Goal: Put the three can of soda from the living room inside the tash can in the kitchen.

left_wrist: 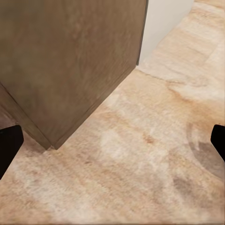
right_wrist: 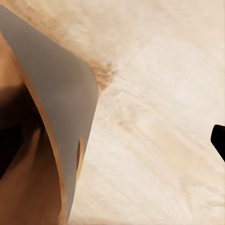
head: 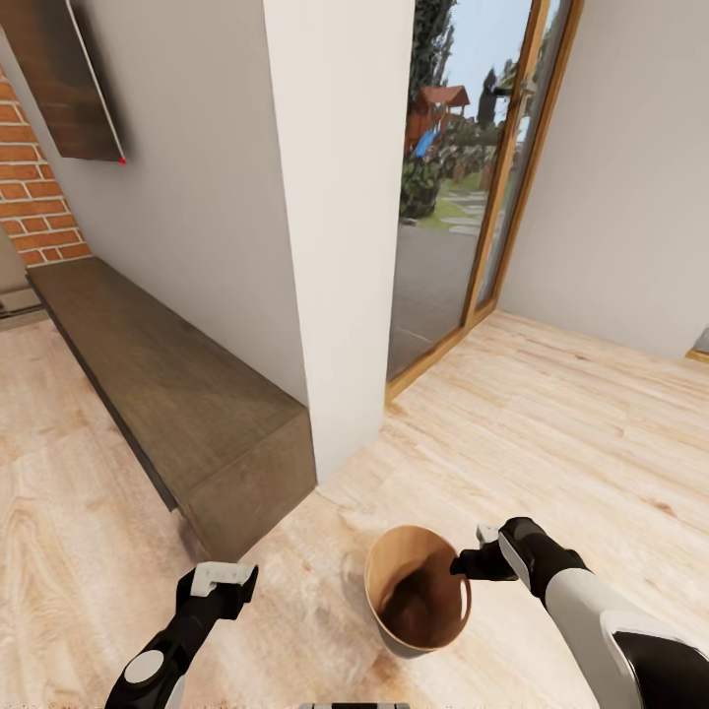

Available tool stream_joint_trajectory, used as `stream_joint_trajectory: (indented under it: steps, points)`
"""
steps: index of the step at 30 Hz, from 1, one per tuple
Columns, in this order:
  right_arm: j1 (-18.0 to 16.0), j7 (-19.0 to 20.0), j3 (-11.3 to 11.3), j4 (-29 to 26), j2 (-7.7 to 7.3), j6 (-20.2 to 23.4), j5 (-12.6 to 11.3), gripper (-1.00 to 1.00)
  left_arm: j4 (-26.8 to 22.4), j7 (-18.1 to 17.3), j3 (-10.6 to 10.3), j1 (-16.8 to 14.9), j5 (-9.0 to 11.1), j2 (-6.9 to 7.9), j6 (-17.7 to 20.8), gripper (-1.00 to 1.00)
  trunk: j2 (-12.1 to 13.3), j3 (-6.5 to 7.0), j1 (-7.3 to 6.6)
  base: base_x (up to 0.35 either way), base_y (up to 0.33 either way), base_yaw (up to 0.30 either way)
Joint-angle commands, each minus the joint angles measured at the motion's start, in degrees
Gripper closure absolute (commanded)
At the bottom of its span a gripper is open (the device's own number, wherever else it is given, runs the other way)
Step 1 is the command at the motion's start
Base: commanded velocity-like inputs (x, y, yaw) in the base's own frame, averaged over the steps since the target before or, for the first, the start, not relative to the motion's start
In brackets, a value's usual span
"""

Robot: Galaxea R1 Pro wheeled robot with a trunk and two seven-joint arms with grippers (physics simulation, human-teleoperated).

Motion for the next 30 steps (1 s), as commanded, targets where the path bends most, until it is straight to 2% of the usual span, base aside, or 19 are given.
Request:
stream_joint_trajectory:
  steps: [1, 3, 24, 30]
  points:
    - [0.00, 0.00, 0.00, 0.00, 0.00, 0.00, -0.01, -1.00, 0.00, 0.00, 0.00, 0.00, 0.00, 0.00, 0.00, -1.00, -0.02, -0.23, 0.02, 0.000, 0.000, 0.000]
    - [0.00, -0.15, 0.02, 0.00, 0.00, 0.00, 0.00, -1.00, 0.00, 0.00, 0.00, 0.00, -0.04, 0.00, 0.00, -1.00, -0.04, -0.67, 0.07, 0.000, 0.000, 0.000]
    - [0.00, -0.49, 0.09, 0.00, 0.04, 0.00, 0.00, -1.00, 0.00, -0.01, 0.00, 0.00, -0.06, 0.00, 0.03, -1.00, -0.04, -0.67, 0.07, 0.000, 0.000, 0.000]
    - [0.00, -0.47, 0.09, 0.00, 0.02, 0.00, 0.00, -1.00, 0.00, 0.00, 0.00, 0.00, -0.08, 0.00, 0.07, -1.00, -0.04, -0.67, 0.07, -0.004, 0.098, 0.000]
